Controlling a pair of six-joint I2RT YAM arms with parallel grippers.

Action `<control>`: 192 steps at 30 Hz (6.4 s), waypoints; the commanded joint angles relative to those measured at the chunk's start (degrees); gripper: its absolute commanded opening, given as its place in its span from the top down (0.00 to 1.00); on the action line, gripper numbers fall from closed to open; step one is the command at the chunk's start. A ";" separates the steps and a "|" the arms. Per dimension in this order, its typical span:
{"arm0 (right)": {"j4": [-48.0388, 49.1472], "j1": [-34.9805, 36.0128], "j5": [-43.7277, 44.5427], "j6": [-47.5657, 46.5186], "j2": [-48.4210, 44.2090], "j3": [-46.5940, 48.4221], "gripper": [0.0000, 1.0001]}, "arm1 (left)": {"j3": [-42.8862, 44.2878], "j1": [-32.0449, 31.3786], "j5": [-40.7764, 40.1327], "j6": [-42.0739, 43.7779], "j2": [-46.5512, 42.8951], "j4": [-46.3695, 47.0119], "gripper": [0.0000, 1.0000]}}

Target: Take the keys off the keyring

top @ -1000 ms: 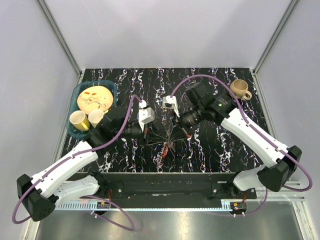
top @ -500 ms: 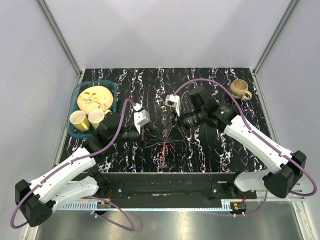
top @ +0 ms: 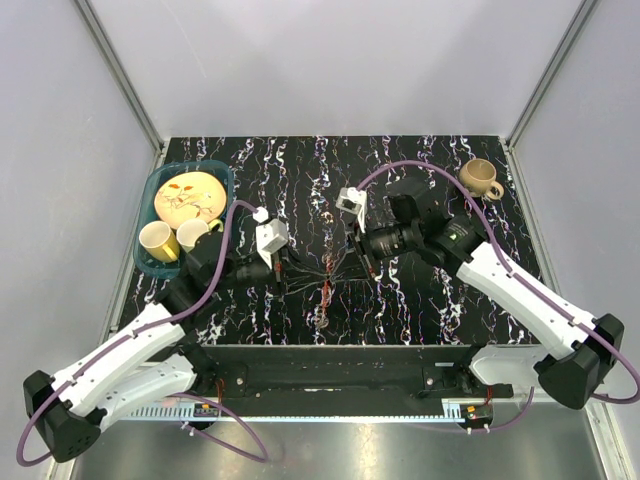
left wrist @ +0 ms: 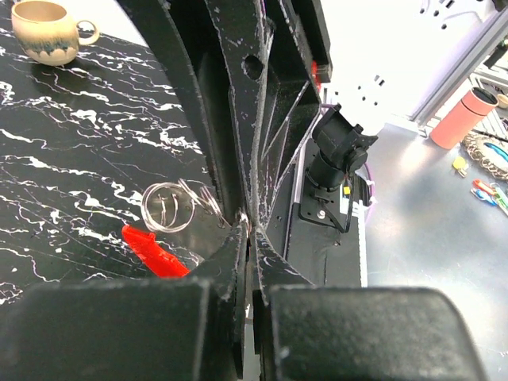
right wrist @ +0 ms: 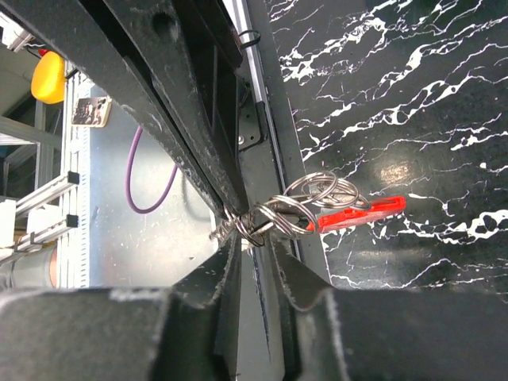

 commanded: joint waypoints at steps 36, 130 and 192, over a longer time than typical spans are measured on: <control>29.10 0.19 10.62 4.16 -9.41 -18.19 1.00 | -0.29 3.63 -13.34 -13.67 -0.49 9.45 1.00; 67.97 -6.93 -19.08 29.02 1.75 -23.21 0.67 | -6.71 5.56 -4.46 -20.09 -3.92 22.28 1.00; -13.05 3.34 4.20 -39.50 0.52 13.16 1.00 | 11.13 6.00 9.68 16.12 0.83 -12.97 0.43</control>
